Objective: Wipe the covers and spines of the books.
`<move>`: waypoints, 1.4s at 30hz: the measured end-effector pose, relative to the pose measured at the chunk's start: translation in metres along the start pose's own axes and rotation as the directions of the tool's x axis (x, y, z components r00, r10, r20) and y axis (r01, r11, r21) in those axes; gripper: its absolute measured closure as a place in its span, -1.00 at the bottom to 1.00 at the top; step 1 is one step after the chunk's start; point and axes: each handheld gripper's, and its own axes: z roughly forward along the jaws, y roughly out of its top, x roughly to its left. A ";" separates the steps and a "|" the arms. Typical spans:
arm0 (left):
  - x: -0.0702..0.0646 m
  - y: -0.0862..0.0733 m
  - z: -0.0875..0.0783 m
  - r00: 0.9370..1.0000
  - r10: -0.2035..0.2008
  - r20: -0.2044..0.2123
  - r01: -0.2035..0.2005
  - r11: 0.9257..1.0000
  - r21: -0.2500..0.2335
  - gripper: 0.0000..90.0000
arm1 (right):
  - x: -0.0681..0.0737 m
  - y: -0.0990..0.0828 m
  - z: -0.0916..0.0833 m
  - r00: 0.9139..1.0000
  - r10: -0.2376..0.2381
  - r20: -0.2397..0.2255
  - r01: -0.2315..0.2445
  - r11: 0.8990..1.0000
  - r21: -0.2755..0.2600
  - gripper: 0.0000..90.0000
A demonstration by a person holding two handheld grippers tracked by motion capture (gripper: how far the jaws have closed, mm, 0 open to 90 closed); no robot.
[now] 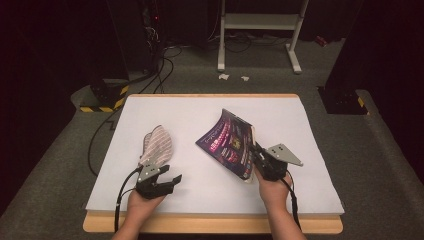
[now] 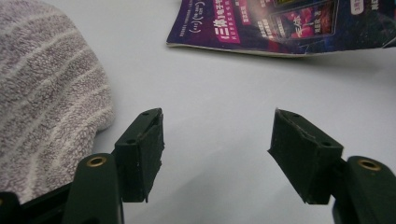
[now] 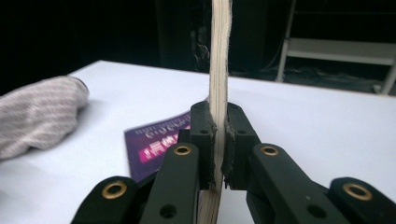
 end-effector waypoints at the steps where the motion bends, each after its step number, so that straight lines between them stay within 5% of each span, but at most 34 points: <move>1: 0.000 0.000 0.000 1.000 -0.001 0.002 0.001 1.000 0.001 -0.22 | -0.002 -0.003 -0.001 1.000 0.003 0.007 -0.003 1.000 0.008 0.88; 8: -0.001 -0.001 0.001 1.000 0.001 0.008 -0.001 1.000 -0.001 -0.22 | -0.016 -0.021 -0.006 0.998 0.006 0.061 -0.009 0.999 0.047 0.87; 23: -0.003 -0.001 0.002 1.000 0.006 0.009 -0.006 1.000 0.000 -0.22 | -0.039 -0.054 -0.011 0.993 0.052 0.102 -0.064 0.991 0.120 0.81; 42: -0.004 -0.002 0.003 1.000 0.011 0.010 -0.011 1.000 0.003 -0.22 | -0.056 -0.067 -0.016 0.985 0.099 0.144 -0.125 0.975 0.185 0.54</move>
